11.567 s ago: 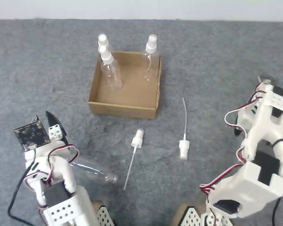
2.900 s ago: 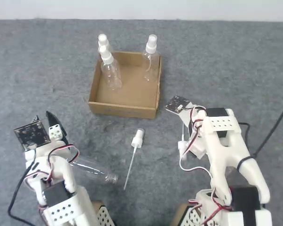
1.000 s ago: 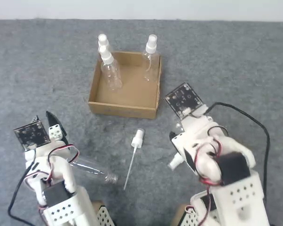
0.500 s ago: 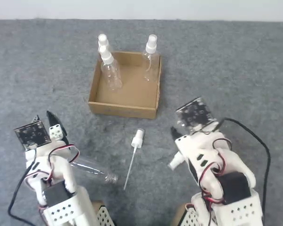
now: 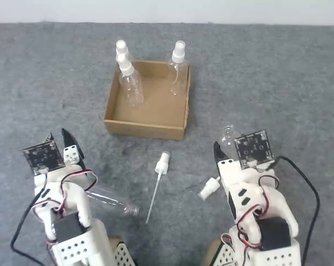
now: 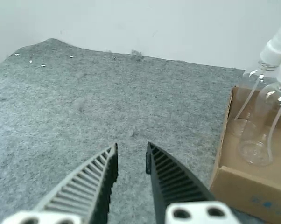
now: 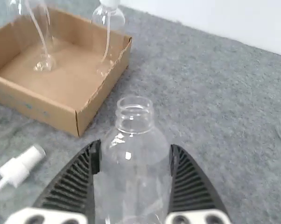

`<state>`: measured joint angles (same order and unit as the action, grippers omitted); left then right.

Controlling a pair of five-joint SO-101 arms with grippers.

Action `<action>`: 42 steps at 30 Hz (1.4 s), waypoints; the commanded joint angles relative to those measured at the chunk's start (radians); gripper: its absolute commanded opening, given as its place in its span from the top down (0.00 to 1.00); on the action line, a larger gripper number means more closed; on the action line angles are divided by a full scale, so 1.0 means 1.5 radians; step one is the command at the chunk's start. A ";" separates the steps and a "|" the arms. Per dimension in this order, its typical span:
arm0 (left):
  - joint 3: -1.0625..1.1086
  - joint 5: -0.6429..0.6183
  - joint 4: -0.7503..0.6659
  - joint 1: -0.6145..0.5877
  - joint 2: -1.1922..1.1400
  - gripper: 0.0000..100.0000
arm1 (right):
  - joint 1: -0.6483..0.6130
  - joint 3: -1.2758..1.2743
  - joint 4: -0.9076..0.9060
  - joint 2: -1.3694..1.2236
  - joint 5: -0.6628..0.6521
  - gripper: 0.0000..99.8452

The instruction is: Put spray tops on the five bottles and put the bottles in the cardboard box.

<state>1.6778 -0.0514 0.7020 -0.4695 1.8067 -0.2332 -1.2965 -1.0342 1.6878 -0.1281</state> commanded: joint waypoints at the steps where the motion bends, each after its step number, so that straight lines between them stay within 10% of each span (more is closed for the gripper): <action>1: -0.048 0.021 -0.001 0.006 0.012 0.91 | 0.010 -0.018 0.017 0.078 0.038 0.99; 23: -0.368 0.149 0.357 0.264 -0.008 0.91 | 0.053 -0.042 0.046 0.083 0.044 0.99; 42: -0.589 0.110 0.364 0.462 -0.668 0.77 | 0.053 -0.045 0.046 0.083 0.043 0.99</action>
<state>0.9183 0.1358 1.2390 0.1749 0.9874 -0.1626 -1.3686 -0.9958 1.8013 -0.0729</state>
